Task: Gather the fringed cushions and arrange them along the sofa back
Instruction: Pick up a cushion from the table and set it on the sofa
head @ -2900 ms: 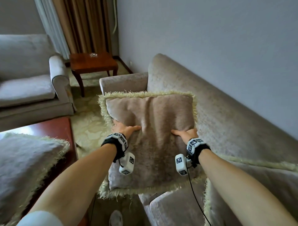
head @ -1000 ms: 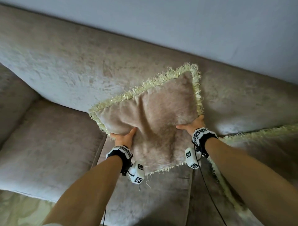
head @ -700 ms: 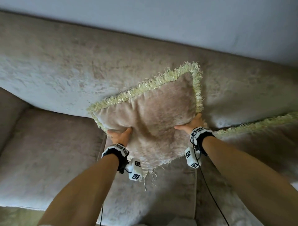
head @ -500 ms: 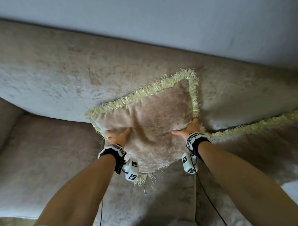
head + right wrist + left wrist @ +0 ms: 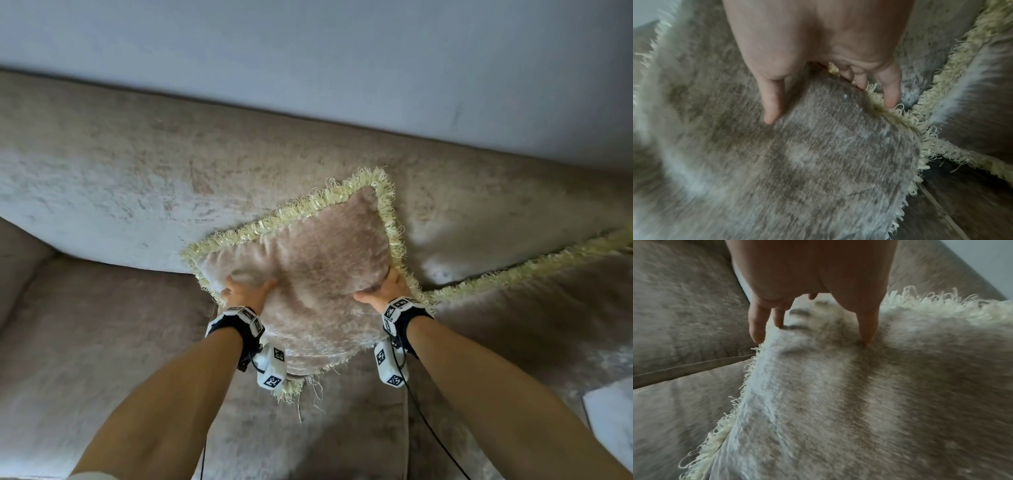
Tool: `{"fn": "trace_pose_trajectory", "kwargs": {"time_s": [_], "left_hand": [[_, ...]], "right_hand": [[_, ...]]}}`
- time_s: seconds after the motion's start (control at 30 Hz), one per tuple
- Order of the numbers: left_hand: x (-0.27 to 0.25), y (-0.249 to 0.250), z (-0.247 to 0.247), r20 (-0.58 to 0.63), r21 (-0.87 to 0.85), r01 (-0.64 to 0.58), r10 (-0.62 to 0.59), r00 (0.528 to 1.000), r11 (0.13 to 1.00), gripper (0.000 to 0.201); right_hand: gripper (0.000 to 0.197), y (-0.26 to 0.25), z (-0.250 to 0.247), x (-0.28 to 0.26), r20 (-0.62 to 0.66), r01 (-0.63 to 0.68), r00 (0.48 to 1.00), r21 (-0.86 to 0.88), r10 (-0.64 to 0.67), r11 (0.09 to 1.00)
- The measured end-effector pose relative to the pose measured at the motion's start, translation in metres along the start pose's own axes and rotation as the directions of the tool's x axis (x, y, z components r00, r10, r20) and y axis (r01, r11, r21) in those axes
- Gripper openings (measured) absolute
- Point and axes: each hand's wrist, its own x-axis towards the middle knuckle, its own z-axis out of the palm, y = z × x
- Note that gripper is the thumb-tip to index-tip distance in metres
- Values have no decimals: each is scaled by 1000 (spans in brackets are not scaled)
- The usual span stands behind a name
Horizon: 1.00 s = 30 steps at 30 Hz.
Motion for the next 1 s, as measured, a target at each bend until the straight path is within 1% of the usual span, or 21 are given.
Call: {"fn": "trace_pose_trajectory", "kwargs": {"time_s": [0.07, 0.13, 0.17, 0.23, 0.27, 0.33, 0.4, 0.53, 0.63, 0.73, 0.83, 1.0], "left_hand": [[-13, 4, -4, -2, -28, -71, 71, 998, 997, 116], [-30, 6, -8, 6, -49, -181, 182, 983, 982, 111], [-36, 6, -9, 3, -62, -253, 253, 967, 966, 106], [-55, 9, -12, -19, -72, -399, 398, 917, 914, 93], [-63, 9, -12, -30, -60, -450, 449, 893, 891, 88], [-82, 13, -13, -36, -32, -511, 510, 859, 859, 83], [-101, 14, -12, -37, -8, -548, 547, 836, 837, 84], [-139, 10, -10, -69, 79, -572, 577, 814, 817, 83], [-170, 4, -10, -149, 141, -564, 581, 800, 814, 78], [-192, -3, -14, -231, 154, -554, 575, 785, 818, 74], [-209, -14, -20, -322, 150, -529, 547, 772, 835, 73], [-230, -39, -31, -410, 144, -499, 510, 756, 855, 70]], "right_hand": [[118, 1, -3, -8, -24, 26, 999, 13, -25, 1000], [117, 0, -8, -20, -29, 56, 998, 40, -55, 998], [115, -1, -10, -24, -20, 81, 997, 64, -79, 995], [115, 0, -18, -34, -9, 141, 990, 110, -141, 984], [115, 0, -22, -38, -11, 171, 985, 116, -170, 978], [114, 1, -34, -47, -17, 231, 973, 123, -231, 965], [112, 6, -50, -55, -28, 272, 962, 144, -271, 952], [105, 18, -75, -66, -83, 338, 941, 187, -328, 922], [93, 26, -93, -76, -100, 389, 921, 198, -376, 900], [83, 31, -105, -83, -114, 454, 891, 206, -440, 867], [81, 34, -108, -93, -100, 516, 857, 202, -506, 833], [73, 30, -103, -113, -51, 601, 795, 201, -605, 773]]}}
